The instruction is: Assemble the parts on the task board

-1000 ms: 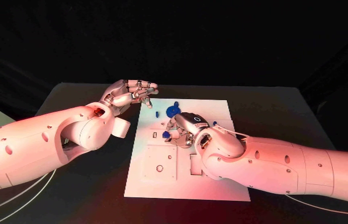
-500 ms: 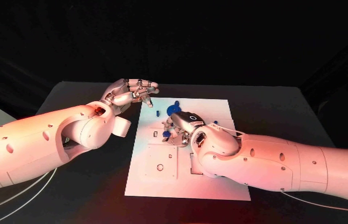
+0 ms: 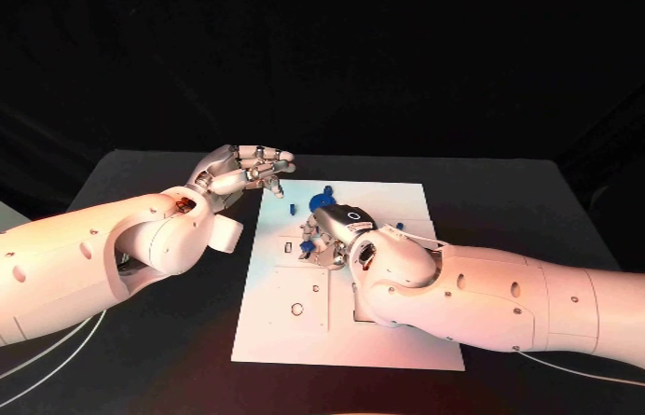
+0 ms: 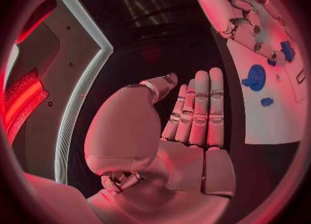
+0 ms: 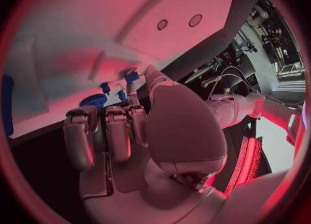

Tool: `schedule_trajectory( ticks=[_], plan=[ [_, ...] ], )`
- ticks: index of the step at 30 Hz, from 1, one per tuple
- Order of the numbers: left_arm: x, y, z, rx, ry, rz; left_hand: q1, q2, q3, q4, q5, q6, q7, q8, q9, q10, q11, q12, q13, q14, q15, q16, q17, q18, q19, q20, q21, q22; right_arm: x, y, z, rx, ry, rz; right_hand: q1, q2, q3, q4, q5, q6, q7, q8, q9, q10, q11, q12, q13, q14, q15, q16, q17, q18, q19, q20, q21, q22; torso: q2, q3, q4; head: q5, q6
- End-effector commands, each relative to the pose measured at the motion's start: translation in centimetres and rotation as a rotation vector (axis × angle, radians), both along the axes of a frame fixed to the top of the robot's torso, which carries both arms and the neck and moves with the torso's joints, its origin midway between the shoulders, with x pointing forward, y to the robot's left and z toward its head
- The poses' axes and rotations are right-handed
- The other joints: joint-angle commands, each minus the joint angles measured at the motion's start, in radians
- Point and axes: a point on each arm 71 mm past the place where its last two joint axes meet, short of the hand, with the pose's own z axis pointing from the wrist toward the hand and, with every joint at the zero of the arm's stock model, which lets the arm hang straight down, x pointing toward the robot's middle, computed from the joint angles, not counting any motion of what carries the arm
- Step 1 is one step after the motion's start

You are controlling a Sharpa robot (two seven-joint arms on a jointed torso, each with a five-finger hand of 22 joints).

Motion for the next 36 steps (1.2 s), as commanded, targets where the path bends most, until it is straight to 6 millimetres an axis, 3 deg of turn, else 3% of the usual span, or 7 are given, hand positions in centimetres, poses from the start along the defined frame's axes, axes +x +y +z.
schedule_trajectory(
  ticks=[1,17,36],
  plan=[
    [-0.05,-0.23,0.10,-0.008,-0.003,-0.018,-0.010,0.003,0.001,-0.001,0.000,-0.009,0.007,0.002,0.001,-0.001,0.004,-0.004,0.001,-0.005,0.002,0.000,-0.001,0.006,-0.007,-0.002,0.006,0.001,0.01,-0.10,0.03,-0.014,-0.030,-0.012,-0.008,0.004,-0.006,-0.001,0.009,0.008,-0.001,0.006,0.001,0.038,-0.006,0.007,0.189,0.101,0.000,-0.001,0.248,-0.007,0.105,0.000,0.004,0.263,0.000,0.0010,-0.0007,0.001,0.000],
    [-0.04,-0.20,0.10,-0.008,-0.003,-0.018,-0.010,0.003,0.001,-0.001,0.000,-0.009,0.007,0.002,0.001,-0.001,0.004,-0.004,0.001,-0.005,0.002,0.000,-0.001,0.006,-0.007,-0.002,0.006,0.001,-0.32,-0.13,0.44,0.015,-0.058,-0.002,-0.002,0.006,-0.005,-0.004,0.020,0.014,-0.005,0.013,0.002,0.041,-0.009,0.011,0.192,0.101,-0.002,-0.001,0.249,-0.007,0.105,-0.002,0.004,0.263,-0.001,0.0015,-0.0016,0.001,-0.001],
    [-0.04,-0.20,0.07,-0.006,-0.001,-0.020,-0.010,0.003,0.001,-0.001,0.000,-0.009,0.007,0.002,0.001,-0.001,0.004,-0.004,0.001,-0.005,0.002,0.000,-0.001,0.006,-0.007,-0.002,0.006,0.001,0.44,0.20,-0.30,-0.051,-0.022,-0.016,-0.013,0.004,-0.013,0.001,0.012,0.015,-0.005,0.017,0.002,0.038,-0.009,0.007,0.189,0.100,-0.004,-0.002,0.247,-0.007,0.105,-0.004,0.004,0.263,0.000,-0.0009,0.0005,0.000,-0.001]
  ],
)
